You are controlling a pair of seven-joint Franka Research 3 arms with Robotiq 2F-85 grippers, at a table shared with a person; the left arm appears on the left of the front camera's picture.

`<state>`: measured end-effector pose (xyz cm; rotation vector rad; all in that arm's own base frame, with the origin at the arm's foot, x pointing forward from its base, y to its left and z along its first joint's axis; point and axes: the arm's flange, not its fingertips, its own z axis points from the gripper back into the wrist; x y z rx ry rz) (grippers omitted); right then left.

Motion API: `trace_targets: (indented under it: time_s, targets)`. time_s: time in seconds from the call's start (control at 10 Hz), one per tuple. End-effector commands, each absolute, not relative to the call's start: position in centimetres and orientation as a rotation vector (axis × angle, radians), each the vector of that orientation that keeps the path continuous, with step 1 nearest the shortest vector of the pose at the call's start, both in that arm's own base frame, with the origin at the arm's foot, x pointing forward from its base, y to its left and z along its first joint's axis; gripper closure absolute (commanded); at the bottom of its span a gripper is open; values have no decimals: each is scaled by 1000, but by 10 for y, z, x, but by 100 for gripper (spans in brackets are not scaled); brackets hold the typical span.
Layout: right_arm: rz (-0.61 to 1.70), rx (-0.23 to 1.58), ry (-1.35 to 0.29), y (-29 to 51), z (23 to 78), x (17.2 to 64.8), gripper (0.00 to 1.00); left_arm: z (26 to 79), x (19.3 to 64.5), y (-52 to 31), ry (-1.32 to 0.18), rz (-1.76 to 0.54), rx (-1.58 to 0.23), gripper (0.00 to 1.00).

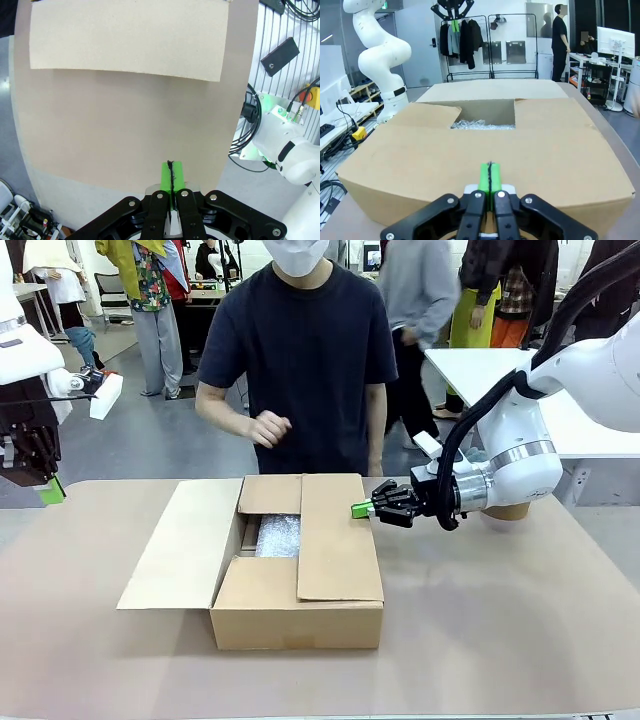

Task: Wrap the clocks to prevent damage.
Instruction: Push the right (or left) flap of the Package Box to close it, then push the left (or right) flap of the Package Box to close it.

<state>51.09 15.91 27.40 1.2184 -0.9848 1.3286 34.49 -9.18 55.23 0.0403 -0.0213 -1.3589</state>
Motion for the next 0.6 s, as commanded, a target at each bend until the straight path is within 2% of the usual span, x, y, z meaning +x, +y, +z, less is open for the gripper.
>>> trace_targets:
  time_s: [0.0,0.5]
  targets:
    - [1324,1210,-976,160,269,510,99,552,345,-92,-25,-1355,33,99]
    - [1324,1210,-976,160,269,510,99,552,345,-92,-25,-1355,33,99]
